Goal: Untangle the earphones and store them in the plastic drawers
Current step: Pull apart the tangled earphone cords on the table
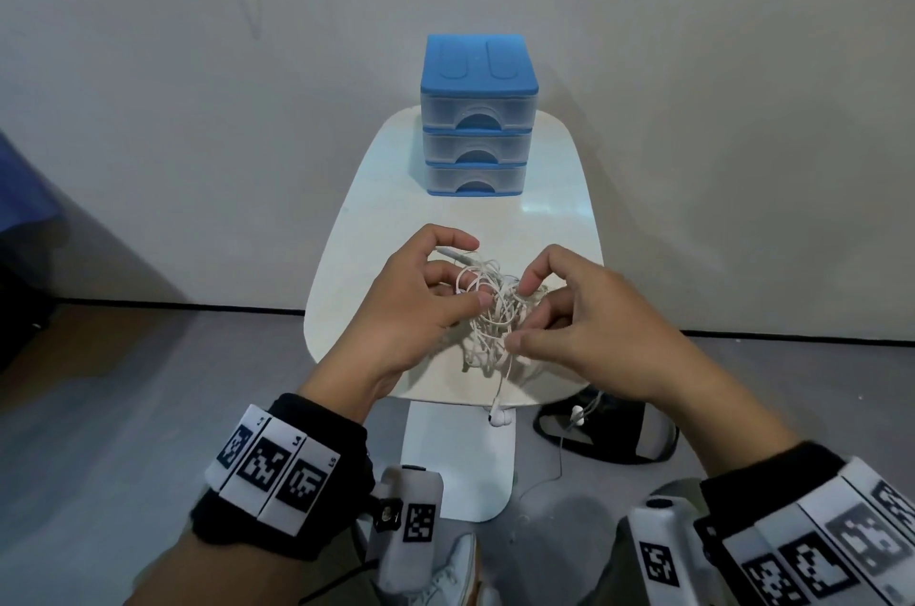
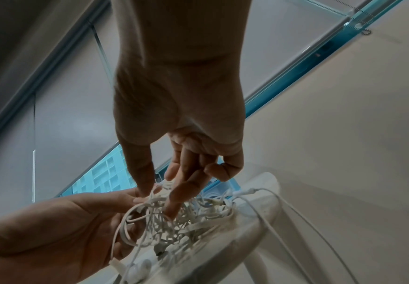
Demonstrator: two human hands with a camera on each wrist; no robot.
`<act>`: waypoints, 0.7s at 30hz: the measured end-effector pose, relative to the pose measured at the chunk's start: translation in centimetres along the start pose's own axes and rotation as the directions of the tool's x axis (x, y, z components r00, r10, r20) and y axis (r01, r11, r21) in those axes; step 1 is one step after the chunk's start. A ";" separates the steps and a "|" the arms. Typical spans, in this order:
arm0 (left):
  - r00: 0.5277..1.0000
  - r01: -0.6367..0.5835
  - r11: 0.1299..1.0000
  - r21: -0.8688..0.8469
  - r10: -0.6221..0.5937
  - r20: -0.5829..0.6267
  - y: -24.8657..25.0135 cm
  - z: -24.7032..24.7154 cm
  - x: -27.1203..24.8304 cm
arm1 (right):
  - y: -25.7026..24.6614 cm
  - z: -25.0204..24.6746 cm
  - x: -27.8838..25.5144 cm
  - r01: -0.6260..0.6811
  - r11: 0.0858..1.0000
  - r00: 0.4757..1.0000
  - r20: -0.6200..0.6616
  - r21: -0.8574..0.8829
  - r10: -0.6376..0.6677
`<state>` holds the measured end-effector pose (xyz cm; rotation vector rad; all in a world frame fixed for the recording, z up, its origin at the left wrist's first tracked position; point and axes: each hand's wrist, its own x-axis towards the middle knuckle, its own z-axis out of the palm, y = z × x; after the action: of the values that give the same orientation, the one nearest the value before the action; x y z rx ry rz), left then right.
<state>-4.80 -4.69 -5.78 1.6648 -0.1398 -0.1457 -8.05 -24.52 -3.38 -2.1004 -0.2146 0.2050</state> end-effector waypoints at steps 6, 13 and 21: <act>1.000 0.012 1.000 -0.003 -0.012 0.000 0.0 0.0 -0.1 | 0.7 0.6 0.3 0.015 1.000 1.000 0.005 0.005 -0.015; 0.997 -0.083 0.986 0.143 0.081 0.016 0.2 0.1 0.0 | 0.2 0.1 1.2 0.109 0.989 0.986 -0.115 -0.096 -0.120; 0.990 -0.139 0.968 0.208 0.136 0.028 1.0 0.6 -0.4 | -1.5 0.4 2.6 0.081 0.956 0.967 -0.211 -0.283 -0.144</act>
<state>-5.26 -5.34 -4.81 1.8583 -0.2889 -0.0376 -5.76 -22.75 -2.43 -2.3546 -0.2341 -0.1455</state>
